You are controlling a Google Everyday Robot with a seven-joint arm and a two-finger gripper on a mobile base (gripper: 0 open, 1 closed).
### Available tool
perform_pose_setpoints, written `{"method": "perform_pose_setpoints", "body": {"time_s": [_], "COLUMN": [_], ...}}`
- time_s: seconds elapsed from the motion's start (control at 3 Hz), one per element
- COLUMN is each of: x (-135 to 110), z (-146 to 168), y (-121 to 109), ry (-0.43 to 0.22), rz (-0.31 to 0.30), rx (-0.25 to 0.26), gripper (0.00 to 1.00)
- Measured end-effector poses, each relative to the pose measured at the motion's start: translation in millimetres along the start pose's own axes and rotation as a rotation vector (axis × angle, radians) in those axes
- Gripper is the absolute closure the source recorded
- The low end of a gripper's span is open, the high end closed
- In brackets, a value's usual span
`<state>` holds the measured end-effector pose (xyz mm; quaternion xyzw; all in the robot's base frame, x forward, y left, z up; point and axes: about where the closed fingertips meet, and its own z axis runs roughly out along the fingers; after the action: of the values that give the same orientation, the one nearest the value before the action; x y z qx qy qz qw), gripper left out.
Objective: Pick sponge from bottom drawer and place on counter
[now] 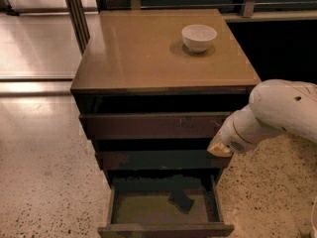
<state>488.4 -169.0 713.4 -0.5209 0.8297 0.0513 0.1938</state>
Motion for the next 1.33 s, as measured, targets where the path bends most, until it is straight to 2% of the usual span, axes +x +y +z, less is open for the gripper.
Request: {"method": "perform_pose_setpoints", "body": {"time_s": [0.33, 0.67, 1.0, 1.33], "x": [34.6, 88.2, 137.4, 147.9], "z": [37.8, 103.8, 173.9, 201.0], "y": [5.6, 20.1, 42.7, 60.0], "ry": [0.012, 0.019, -0.002, 0.000], "rz": [0.033, 0.112, 0.199, 0.221], "rx": [-0.013, -0.064, -0.138, -0.192], "gripper": [1.00, 1.00, 1.00, 1.00]}}
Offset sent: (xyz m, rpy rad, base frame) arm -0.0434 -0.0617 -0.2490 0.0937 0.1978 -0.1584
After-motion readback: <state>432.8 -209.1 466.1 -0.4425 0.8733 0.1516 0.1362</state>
